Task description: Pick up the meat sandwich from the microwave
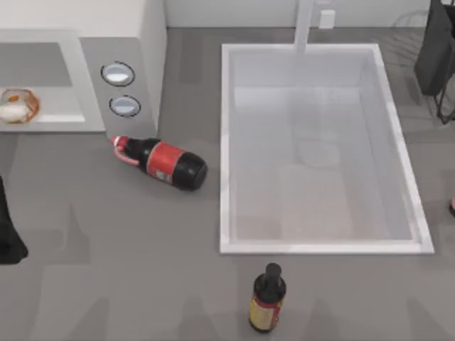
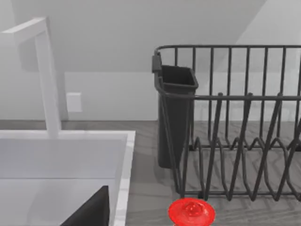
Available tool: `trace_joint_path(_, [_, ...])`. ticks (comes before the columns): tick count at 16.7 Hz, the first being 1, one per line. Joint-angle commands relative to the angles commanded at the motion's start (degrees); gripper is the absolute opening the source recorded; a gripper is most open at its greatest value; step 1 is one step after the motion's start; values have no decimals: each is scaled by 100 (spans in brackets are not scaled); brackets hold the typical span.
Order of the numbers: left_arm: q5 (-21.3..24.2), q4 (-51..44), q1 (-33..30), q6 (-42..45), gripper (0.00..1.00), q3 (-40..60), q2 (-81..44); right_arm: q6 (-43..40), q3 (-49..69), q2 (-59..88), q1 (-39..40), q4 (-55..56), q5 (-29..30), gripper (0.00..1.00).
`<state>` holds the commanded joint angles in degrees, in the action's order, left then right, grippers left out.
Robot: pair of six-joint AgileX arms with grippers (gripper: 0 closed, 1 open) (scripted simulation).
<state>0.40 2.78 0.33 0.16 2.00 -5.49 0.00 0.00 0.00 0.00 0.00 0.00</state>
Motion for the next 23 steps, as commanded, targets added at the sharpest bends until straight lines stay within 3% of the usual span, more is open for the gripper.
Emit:
trace_joint_path(6, [168, 1158, 136, 67, 100, 832, -2301, 0, 0, 0, 0, 0, 0, 100])
trace_joint_path(23, [843, 5815, 681, 334, 100, 4178, -11674, 0, 0, 0, 0, 0, 0, 100])
